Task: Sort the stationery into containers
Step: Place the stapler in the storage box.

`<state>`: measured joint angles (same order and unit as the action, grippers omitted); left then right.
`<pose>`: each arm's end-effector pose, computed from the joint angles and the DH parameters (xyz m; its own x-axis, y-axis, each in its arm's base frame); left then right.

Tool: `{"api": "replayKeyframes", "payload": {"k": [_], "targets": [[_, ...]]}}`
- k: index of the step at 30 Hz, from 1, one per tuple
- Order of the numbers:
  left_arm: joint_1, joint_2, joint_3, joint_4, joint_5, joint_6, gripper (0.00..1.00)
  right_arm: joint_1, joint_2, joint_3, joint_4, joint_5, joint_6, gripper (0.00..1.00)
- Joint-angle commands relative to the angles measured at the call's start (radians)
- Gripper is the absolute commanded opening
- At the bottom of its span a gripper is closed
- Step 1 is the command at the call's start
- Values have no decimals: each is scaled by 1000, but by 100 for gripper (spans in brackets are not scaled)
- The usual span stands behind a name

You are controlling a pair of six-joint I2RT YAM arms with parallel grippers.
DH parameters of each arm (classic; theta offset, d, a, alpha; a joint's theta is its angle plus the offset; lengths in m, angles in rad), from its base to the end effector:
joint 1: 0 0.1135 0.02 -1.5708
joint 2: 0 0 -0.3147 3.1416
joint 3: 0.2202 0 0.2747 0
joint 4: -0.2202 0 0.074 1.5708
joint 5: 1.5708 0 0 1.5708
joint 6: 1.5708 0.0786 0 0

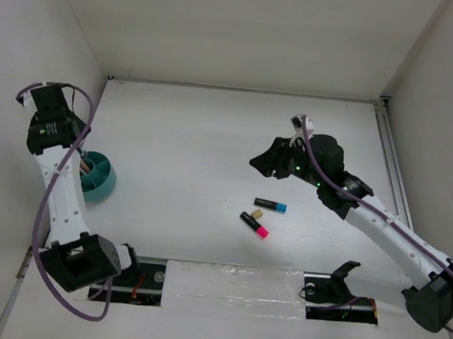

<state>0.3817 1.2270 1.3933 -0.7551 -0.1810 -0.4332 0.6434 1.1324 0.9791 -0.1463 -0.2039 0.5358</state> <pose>0.2678 0.1227 0.4293 -0.2557 -0.5476 -0.7968 -0.6750 0.6911 -0.2584 0.2343 0.1956 0.3722 -0.5820 0.1885 -0.7910 -0.5177 0.6643 0.5392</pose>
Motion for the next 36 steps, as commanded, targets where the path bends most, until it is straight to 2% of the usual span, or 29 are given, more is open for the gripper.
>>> {"api": "replayKeyframes", "payload": {"k": [1, 5, 8, 11, 15, 19, 22, 27, 31, 36], "targets": [[106, -49, 55, -3, 161, 33, 0, -7, -26, 10, 33, -54, -31, 52], [131, -49, 55, -3, 88, 33, 0, -7, -26, 1, 33, -86, -31, 52], [282, -84, 0, 65, 233, 22, 0, -7, -5, 1, 33, -135, -31, 52], [306, -72, -33, 88, 299, 25, 0, 12, 15, 1, 42, -144, -31, 52], [316, -93, -89, 121, 227, 99, 0, 12, 24, -8, 51, -144, -31, 52], [243, -142, -149, 206, 50, 181, 0, 12, 33, -8, 51, -144, -31, 52], [227, -127, -171, 231, 38, 211, 0, 21, 33, -8, 60, -154, -31, 52], [227, -104, -229, 344, 231, 307, 0, 21, 24, -8, 60, -132, -31, 52], [227, -57, -208, 385, 333, 358, 0, 21, 15, -17, 60, -123, -31, 52], [218, -21, -180, 396, 359, 392, 0, 21, 6, -17, 71, -123, -31, 52]]}}
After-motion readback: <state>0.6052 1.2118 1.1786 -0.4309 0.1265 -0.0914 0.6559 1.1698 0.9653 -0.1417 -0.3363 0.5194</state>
